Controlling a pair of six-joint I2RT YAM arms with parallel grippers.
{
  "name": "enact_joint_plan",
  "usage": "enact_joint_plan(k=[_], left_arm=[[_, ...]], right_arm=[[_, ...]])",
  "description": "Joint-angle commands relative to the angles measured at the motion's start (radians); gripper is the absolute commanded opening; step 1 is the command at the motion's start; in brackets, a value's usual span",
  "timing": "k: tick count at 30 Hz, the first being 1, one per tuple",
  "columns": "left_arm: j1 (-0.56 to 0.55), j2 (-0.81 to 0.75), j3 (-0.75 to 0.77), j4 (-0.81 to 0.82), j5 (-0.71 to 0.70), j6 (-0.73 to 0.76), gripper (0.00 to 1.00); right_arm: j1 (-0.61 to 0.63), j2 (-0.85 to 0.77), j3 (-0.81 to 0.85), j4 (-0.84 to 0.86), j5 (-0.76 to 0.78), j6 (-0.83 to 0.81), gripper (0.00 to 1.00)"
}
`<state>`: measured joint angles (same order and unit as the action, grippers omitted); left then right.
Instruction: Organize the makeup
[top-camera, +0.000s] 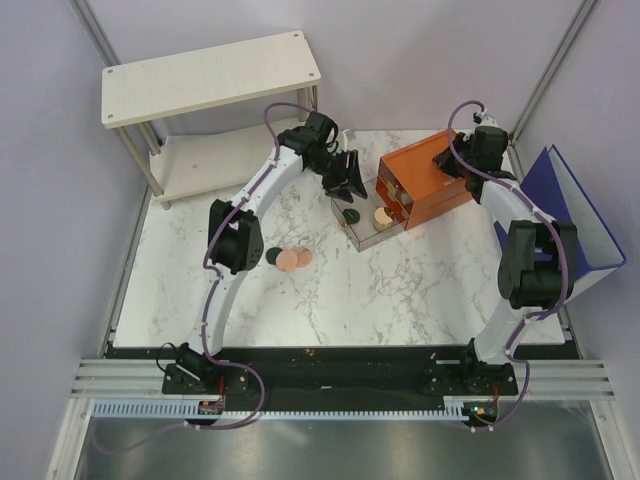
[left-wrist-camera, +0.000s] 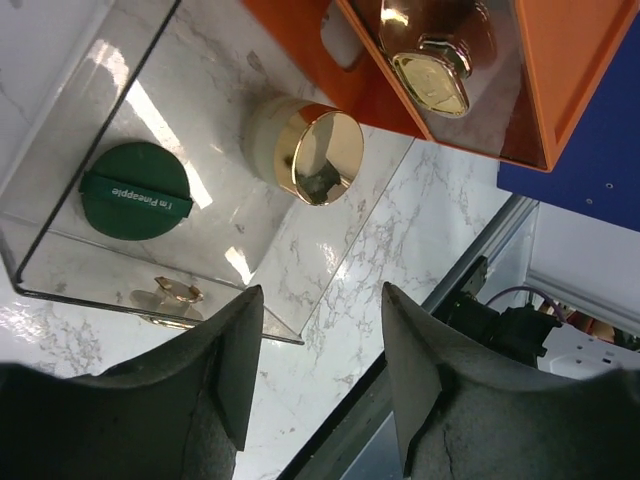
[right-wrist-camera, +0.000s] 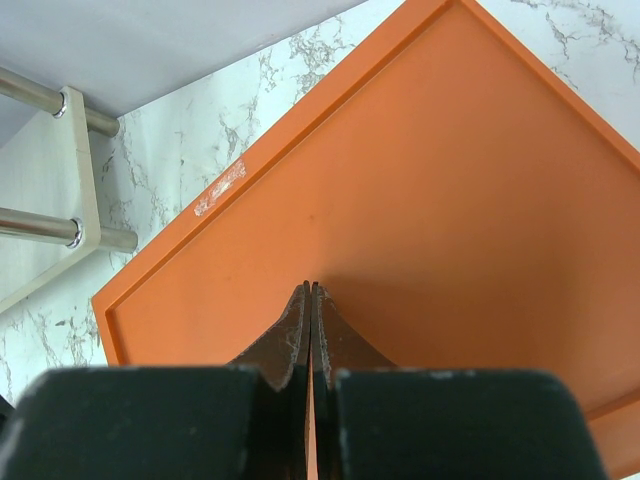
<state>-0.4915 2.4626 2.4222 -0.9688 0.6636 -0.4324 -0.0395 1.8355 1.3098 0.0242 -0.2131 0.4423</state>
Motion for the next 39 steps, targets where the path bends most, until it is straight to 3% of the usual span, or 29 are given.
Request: enact_joint_plan(k=[1, 6, 13, 18, 34, 39], left_arm=[[0.03, -0.066, -0.023, 0.001, -0.063, 0.044, 0.58], [0.094, -0.209, -0.22, -0.053, -0.226, 0.152, 0.59], [0.139, -0.431, -0.675, -0.1, -0.488, 0.259, 0.63], [0.166, -0.553, -0.914, -0.03, -0.469, 0.242, 0.65], [0.156, -0.442, -0.927, 0.035, -0.391, 0.304, 0.62], [0.134, -0.409, -0.907, 0.032, -0.409, 0.33, 0.56]], right_arm=[[0.018, 0.139, -0.118, -0.398, 0.054, -0.034, 0.0], [0.02, 0.134, -0.121, -0.395, 0.055, -0.033, 0.0], [0.023, 0.131, -0.118, -0.397, 0.057, -0.03, 0.0], [0.029, 0.128, -0.126, -0.397, 0.06, -0.027, 0.0], [0.035, 0.114, -0.138, -0.376, 0.046, 0.009, 0.0], [0.035, 0.11, -0.147, -0.374, 0.05, 0.009, 0.0]])
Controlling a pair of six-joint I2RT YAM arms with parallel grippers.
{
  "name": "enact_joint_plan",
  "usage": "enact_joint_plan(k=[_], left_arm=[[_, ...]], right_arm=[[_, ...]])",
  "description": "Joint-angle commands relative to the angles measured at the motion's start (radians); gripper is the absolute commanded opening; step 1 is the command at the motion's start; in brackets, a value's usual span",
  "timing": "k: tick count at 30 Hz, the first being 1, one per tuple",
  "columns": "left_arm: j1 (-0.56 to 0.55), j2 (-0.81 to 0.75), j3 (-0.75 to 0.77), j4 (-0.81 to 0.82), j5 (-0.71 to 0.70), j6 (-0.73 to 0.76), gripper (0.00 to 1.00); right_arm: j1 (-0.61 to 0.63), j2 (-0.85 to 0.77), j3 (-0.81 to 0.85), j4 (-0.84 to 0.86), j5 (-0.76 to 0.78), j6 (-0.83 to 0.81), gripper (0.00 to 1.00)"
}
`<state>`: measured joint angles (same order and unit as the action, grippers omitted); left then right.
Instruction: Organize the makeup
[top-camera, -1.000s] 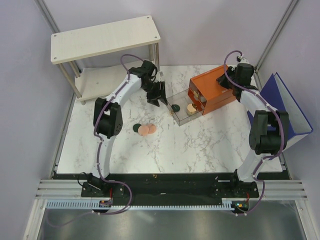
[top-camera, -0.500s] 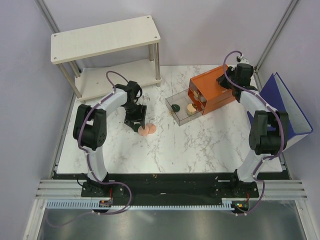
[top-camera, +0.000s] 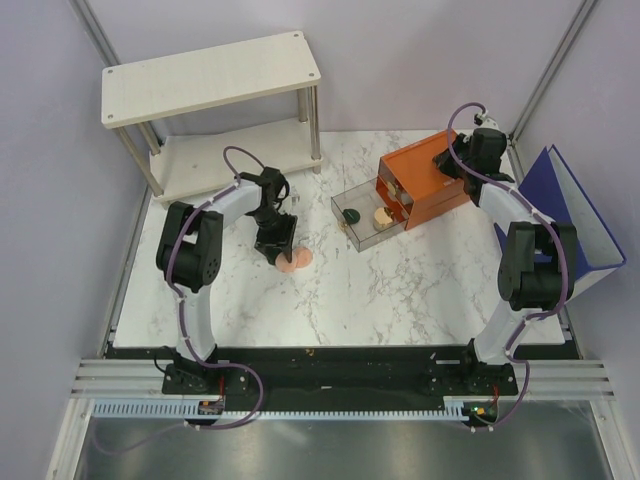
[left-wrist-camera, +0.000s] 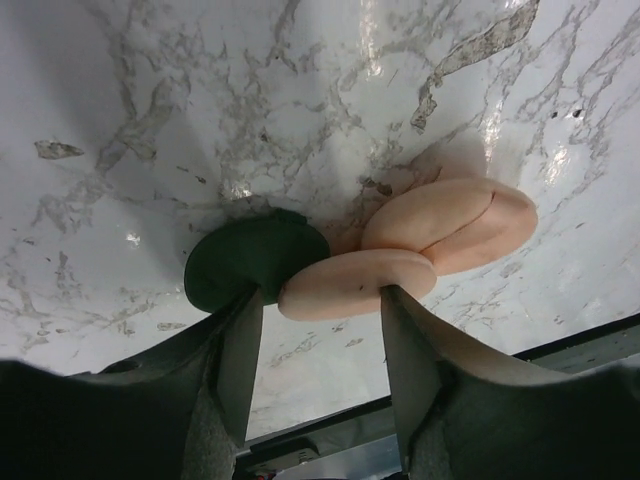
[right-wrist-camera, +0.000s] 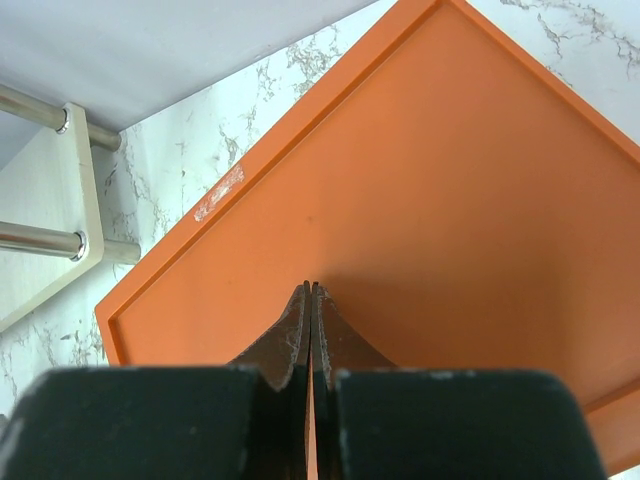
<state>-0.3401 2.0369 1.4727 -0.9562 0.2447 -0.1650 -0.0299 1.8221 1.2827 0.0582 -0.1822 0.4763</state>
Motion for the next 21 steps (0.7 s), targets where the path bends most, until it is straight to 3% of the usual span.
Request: enact_joint_plan(k=[1, 5, 6, 13, 21], left_arm=[[-0.017, 0.016, 0.044, 0.016, 0.01, 0.064, 0.53], [-0.017, 0.0, 0.038, 0.013, 0.015, 0.071, 0.16], [-0.017, -0.009, 0.035, 0.013, 0.015, 0.074, 0.13], [-0.017, -0.095, 0.028, -0.006, 0.008, 0.084, 0.08], [-0.019, -0.092, 0.222, -0.021, 0.114, 0.062, 0.08]], right_arm=[[0.025, 0.121, -0.12, -0.406, 0.021, -0.027, 0.0], [0.025, 0.123, -0.12, -0.406, 0.023, -0.025, 0.0], [0.025, 0.123, -0.121, -0.406, 0.023, -0.024, 0.0], [0.051, 0.128, -0.126, -0.402, 0.021, -0.022, 0.0], [0.056, 0.135, -0.123, -0.402, 0.02, -0.024, 0.0]])
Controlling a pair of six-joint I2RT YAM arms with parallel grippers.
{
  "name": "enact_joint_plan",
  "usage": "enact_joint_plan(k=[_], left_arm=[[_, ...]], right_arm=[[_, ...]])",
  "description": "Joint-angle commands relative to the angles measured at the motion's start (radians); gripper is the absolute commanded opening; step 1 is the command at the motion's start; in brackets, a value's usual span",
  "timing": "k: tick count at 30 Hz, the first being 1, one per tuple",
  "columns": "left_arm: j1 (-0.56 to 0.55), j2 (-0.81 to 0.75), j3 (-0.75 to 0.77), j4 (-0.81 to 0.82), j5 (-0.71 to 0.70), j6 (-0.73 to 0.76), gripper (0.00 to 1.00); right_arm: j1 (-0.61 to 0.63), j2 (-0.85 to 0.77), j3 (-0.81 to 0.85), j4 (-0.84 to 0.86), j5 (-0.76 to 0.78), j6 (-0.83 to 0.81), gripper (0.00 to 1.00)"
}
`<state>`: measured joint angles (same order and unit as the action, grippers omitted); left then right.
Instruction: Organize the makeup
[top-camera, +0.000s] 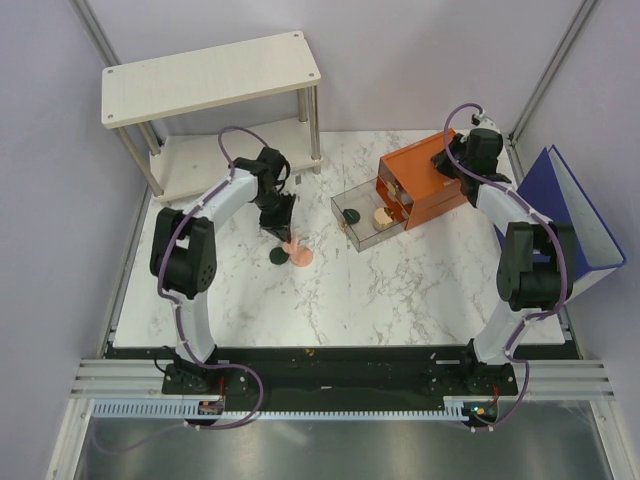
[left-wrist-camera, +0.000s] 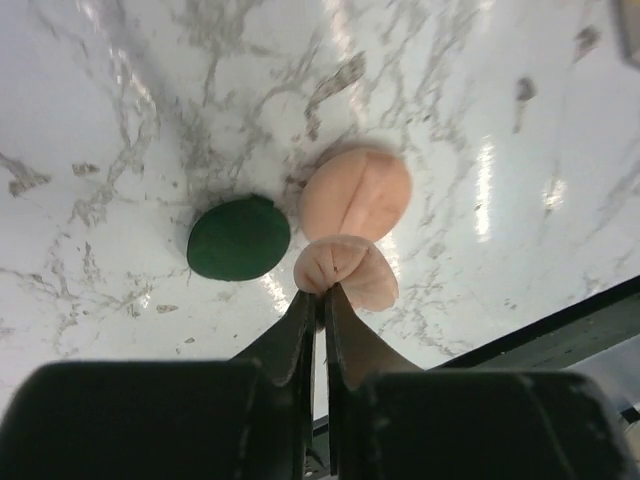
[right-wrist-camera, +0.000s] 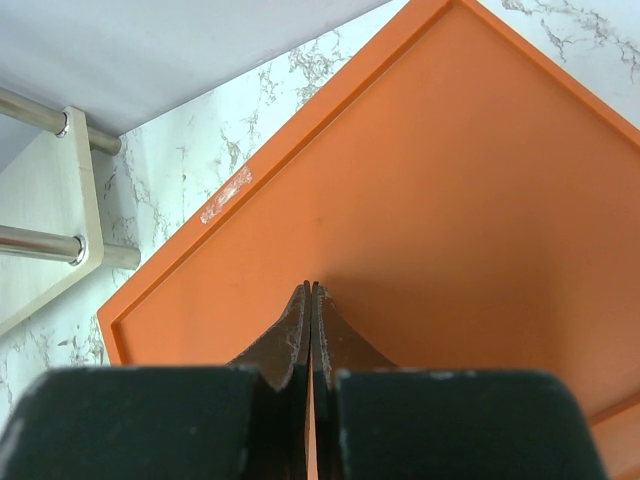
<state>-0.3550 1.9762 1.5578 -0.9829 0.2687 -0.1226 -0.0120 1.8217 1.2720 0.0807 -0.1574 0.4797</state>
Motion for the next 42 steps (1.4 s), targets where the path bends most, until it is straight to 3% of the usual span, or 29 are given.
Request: enact_joint_plan(k=[1, 9, 12, 13, 18, 19, 20, 27, 36, 42], left_arm=[[-0.006, -0.019, 0.193, 0.007, 0.113, 0.017, 0.08], [-0.042, 0.228, 0.547, 0.018, 0.36, -0.144, 0.09], [-0.067, 0.318, 0.688, 0.02, 0.414, -0.198, 0.16], [-0.078, 0.34, 0.746, 0.02, 0.428, -0.209, 0.25], [-0.101, 0.421, 0.832, 0.036, 0.504, -0.265, 0.43], [-0.104, 0.435, 0.831, 0.042, 0.518, -0.276, 0.52], [-0.104, 0.443, 0.829, 0.047, 0.538, -0.293, 0.55], [-0.078, 0.377, 0.8, 0.055, 0.455, -0.262, 0.59], [-0.006, 0.127, 0.429, -0.036, 0.181, -0.063, 0.59], [-0.006, 0.085, 0.203, -0.053, 0.075, 0.021, 0.59]], right_arm=[[0.038, 0.136, -0.112, -0.423, -0.005, -0.029, 0.0], [0.038, 0.137, -0.112, -0.421, -0.004, -0.03, 0.0], [0.038, 0.134, -0.115, -0.421, -0.001, -0.03, 0.0], [0.038, 0.133, -0.118, -0.42, -0.001, -0.032, 0.0], [0.038, 0.134, -0.115, -0.421, -0.001, -0.033, 0.0], [0.038, 0.134, -0.114, -0.421, 0.001, -0.033, 0.0], [0.038, 0.133, -0.114, -0.421, -0.001, -0.035, 0.0], [0.04, 0.131, -0.125, -0.42, 0.005, -0.033, 0.0], [0.038, 0.139, -0.125, -0.415, 0.002, -0.035, 0.0], [0.038, 0.157, -0.114, -0.414, -0.007, -0.032, 0.0]])
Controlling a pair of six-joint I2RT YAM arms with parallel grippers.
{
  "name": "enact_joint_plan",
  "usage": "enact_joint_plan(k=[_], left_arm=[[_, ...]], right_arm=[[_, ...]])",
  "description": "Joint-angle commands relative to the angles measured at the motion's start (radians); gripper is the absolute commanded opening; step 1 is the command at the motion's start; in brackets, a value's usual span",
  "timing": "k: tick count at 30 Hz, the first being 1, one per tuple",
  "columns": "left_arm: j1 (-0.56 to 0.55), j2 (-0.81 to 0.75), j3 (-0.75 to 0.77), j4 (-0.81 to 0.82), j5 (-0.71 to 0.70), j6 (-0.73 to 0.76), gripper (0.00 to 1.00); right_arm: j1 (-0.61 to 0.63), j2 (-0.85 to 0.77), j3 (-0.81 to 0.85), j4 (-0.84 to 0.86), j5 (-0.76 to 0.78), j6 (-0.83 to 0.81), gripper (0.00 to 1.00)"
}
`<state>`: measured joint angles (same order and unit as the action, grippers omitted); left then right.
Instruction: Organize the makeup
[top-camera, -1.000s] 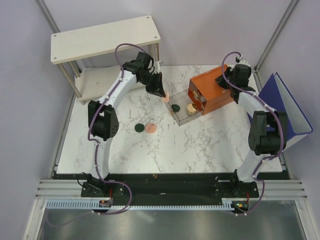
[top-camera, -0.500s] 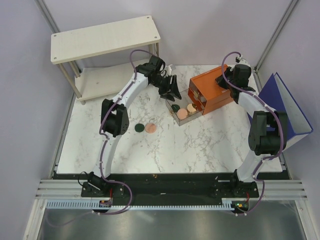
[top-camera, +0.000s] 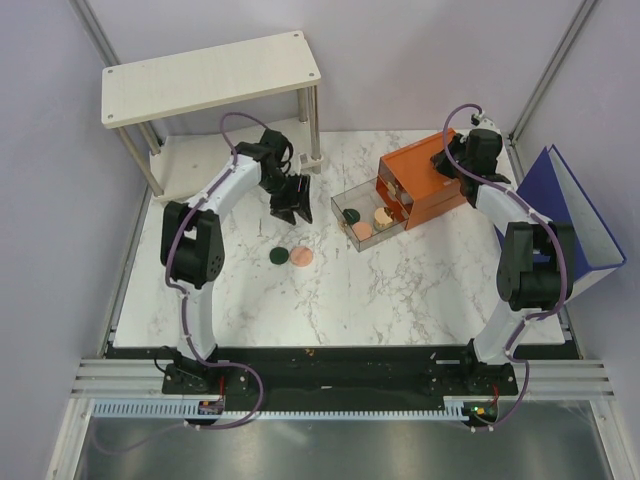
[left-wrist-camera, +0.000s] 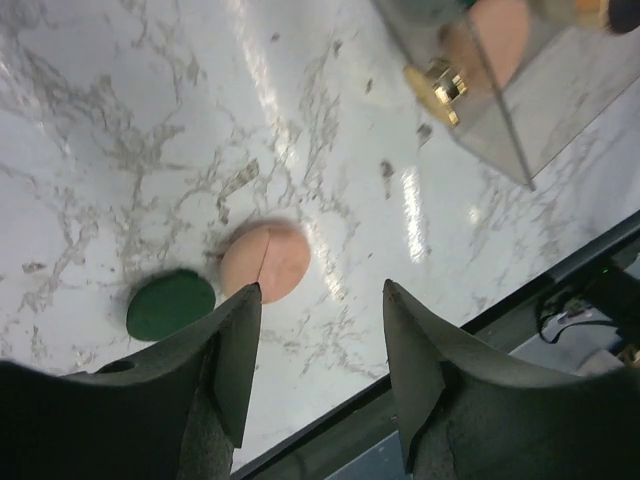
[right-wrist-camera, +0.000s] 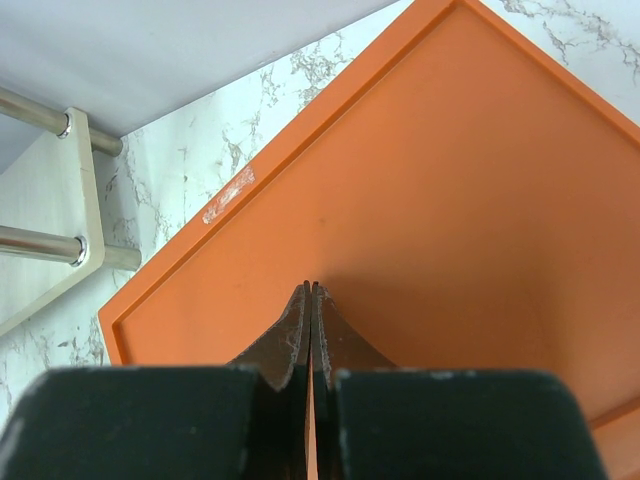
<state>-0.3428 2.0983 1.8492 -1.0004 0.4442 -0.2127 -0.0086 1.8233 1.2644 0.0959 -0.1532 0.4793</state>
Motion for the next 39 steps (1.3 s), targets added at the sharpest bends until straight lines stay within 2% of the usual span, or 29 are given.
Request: enact_joint_plan(k=[1, 6, 21, 23, 26, 29, 35, 38, 39], left_arm=[[-0.019, -0.034, -0.116, -0.033, -0.104, 0.113, 0.58], [-0.022, 0.003, -0.156, -0.029, -0.147, 0.118, 0.56], [-0.062, 0.106, -0.148, 0.017, -0.111, 0.162, 0.52], [-0.062, 0.114, -0.136, 0.014, -0.108, 0.164, 0.47], [-0.062, 0.123, -0.12, 0.0, -0.099, 0.17, 0.2], [-0.062, 0.114, -0.114, -0.009, -0.102, 0.174, 0.12], [-0.062, 0.049, -0.067, -0.007, -0.065, 0.156, 0.08], [-0.062, 0.026, 0.025, -0.003, -0.016, 0.128, 0.08], [-0.062, 0.025, 0.05, 0.02, 0.043, 0.121, 0.09]], right_arm=[[0.035, 0.157, -0.105, -0.429, -0.011, -0.03, 0.0], [0.035, 0.154, -0.108, -0.427, -0.012, -0.027, 0.0], [0.036, 0.154, -0.108, -0.427, -0.009, -0.027, 0.0], [0.036, 0.153, -0.109, -0.427, -0.009, -0.027, 0.0], [0.036, 0.153, -0.111, -0.426, -0.008, -0.024, 0.0], [0.036, 0.156, -0.109, -0.424, -0.008, -0.022, 0.0], [0.036, 0.159, -0.105, -0.424, -0.009, -0.022, 0.0], [0.036, 0.157, -0.108, -0.423, -0.011, -0.022, 0.0], [0.036, 0.157, -0.111, -0.421, -0.014, -0.022, 0.0]])
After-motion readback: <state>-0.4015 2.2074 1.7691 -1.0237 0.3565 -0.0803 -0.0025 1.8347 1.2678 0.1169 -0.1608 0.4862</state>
